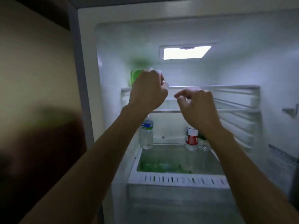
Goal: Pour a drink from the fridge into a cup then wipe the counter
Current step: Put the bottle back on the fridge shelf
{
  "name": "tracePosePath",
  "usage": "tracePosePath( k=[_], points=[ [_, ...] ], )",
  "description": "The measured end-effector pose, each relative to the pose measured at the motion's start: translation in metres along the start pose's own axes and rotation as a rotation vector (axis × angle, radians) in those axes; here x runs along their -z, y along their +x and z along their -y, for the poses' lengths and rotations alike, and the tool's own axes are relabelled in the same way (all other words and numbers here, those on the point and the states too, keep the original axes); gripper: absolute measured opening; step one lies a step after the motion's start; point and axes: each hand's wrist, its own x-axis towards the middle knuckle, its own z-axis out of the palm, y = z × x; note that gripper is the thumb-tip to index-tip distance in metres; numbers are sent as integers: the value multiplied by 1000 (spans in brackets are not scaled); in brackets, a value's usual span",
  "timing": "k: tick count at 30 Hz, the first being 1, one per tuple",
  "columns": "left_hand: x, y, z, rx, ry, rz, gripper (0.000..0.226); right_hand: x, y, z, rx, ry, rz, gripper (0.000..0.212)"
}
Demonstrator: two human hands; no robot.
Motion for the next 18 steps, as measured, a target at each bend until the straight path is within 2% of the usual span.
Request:
tracePosePath(
  k=[2,11,13,15,18],
  points=[
    [3,-30,-8,18,-31,53,16,7,-15,-7,-58,1,60,23],
    [-14,-163,-28,79,5,617,19,22,-123,-57,-259,5,409,22],
    [-19,-191,-28,83,40,705,20,20,-147,-66,-306,-58,548,24],
    [-25,-215,-28,95,70,833,24,21,-162,-64,-369,-105,654,27],
    [-32,-240,-31,120,80,987,26,23,-169,-43,-420,-55,696,30]
  ],
)
